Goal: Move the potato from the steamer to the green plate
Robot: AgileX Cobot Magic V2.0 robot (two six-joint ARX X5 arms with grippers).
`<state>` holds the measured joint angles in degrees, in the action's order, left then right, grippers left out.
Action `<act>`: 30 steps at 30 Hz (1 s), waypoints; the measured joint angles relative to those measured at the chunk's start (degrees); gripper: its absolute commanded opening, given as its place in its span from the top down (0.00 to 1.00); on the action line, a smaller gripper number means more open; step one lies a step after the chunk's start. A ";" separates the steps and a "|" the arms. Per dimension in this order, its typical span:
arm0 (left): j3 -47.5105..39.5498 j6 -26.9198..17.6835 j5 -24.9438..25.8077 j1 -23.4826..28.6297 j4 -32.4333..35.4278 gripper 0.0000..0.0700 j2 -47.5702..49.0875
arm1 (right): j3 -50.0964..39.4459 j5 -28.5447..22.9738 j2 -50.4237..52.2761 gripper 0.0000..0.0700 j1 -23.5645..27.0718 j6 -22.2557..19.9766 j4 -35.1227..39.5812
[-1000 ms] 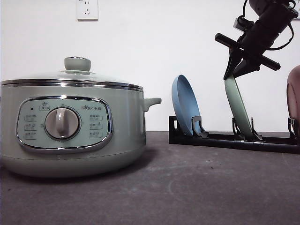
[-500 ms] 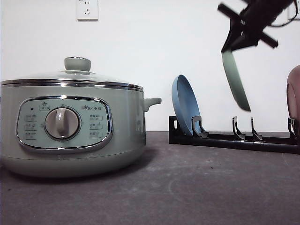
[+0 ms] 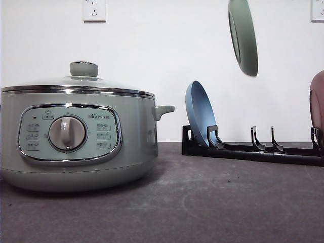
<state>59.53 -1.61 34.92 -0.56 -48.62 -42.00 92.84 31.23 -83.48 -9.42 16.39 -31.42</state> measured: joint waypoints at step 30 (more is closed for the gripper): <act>0.00 0.00 0.00 0.00 0.18 0.09 0.00 | -23.58 -36.35 6.60 0.99 -41.94 -18.76 -30.80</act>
<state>59.53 -1.61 34.92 -0.56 -48.45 -42.00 69.25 -5.12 -76.88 -51.36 -2.38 -62.22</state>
